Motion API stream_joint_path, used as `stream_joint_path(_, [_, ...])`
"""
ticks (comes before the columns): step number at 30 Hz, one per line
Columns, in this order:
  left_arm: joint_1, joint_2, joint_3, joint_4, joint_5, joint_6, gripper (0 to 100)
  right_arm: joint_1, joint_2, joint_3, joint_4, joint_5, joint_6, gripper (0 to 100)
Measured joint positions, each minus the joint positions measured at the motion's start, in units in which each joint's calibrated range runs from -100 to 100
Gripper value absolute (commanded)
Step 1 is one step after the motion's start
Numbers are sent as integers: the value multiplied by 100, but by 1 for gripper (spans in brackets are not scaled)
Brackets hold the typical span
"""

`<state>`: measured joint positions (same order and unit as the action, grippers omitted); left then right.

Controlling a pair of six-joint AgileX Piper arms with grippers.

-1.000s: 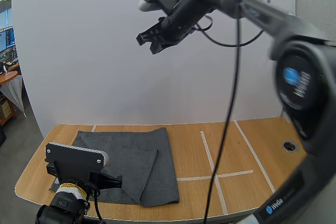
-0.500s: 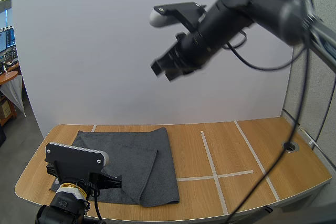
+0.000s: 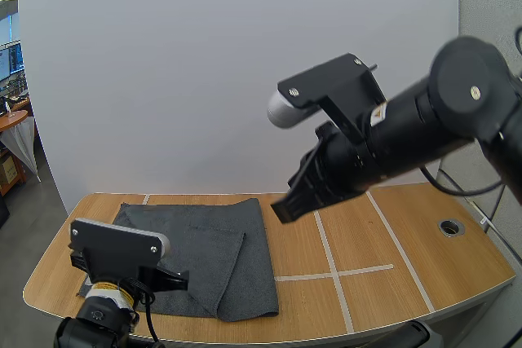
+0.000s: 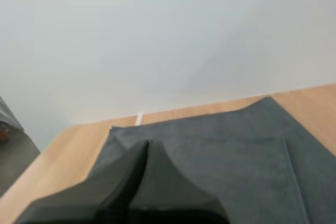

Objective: Fold the towel

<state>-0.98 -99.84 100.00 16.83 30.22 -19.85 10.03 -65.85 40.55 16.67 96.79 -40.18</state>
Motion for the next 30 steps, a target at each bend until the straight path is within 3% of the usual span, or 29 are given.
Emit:
stream_joint_path(7, [0, 0, -1533, 399, 161, 11, 0, 0, -437, 490, -144, -3, 363, 0])
stream_joint_path(8, [0, -3, -2095, 568, 733, 58, 0, 0, -449, 487, -153, -3, 393, 0])
stream_joint_path(17, [0, -16, -2833, 647, 1709, 86, 0, 0, -708, 505, -165, -3, 446, 0])
stream_joint_path(18, [0, -16, -3241, 684, 2238, 86, 0, 0, -949, 505, -193, -3, 465, 0])
stream_joint_path(19, [0, 27, -3723, 54, 3294, 453, 0, 0, -1437, 505, -206, -3, 465, 0])
stream_joint_path(22, [0, 1368, -3881, -1207, 4132, 1719, 0, 0, -1983, 505, -230, 197, 465, 0])
stream_joint_path(28, [0, 2396, -3898, -1868, 4250, 2644, 0, -3, -2132, 505, -394, 321, 664, 0])
stream_joint_path(30, [0, 3191, -4041, -2541, 4226, 3323, 0, -11, -2132, 505, -553, 321, 747, 0])
